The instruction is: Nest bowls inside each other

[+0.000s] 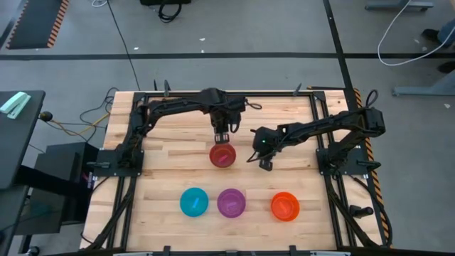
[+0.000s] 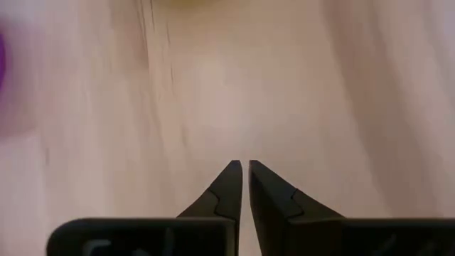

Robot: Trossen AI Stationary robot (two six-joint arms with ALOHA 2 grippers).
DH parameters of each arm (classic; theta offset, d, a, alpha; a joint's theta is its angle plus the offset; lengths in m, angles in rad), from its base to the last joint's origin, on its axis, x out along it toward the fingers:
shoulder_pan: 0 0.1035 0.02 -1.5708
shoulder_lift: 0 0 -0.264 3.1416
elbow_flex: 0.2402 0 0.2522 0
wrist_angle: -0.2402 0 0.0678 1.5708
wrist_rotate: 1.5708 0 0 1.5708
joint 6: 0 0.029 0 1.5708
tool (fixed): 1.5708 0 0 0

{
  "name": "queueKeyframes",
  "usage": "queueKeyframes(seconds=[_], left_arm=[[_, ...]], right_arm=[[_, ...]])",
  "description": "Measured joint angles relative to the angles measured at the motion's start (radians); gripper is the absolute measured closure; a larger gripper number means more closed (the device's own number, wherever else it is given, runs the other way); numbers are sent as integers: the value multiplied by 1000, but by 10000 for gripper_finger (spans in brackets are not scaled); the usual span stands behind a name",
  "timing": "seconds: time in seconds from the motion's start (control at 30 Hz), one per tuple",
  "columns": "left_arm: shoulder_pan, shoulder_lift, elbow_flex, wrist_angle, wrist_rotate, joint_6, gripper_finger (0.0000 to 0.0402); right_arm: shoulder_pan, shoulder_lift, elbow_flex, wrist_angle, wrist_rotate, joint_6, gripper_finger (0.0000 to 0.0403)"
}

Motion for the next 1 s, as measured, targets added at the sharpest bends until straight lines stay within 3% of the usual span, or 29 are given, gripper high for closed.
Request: queueKeyframes(seconds=[0.2,0.53,0.67,1.0], left_arm=[[58,0,56,-8,-103,1,347],[159,0,59,72,-109,1,361],[179,0,59,93,-109,2,362],[183,0,58,93,-109,0,370]], right_arm=[[79,-121,63,-205,-2,87,367],[301,-333,98,-270,37,400,367],[371,-328,98,-365,101,541,367],[456,-215,98,-399,105,700,367]])
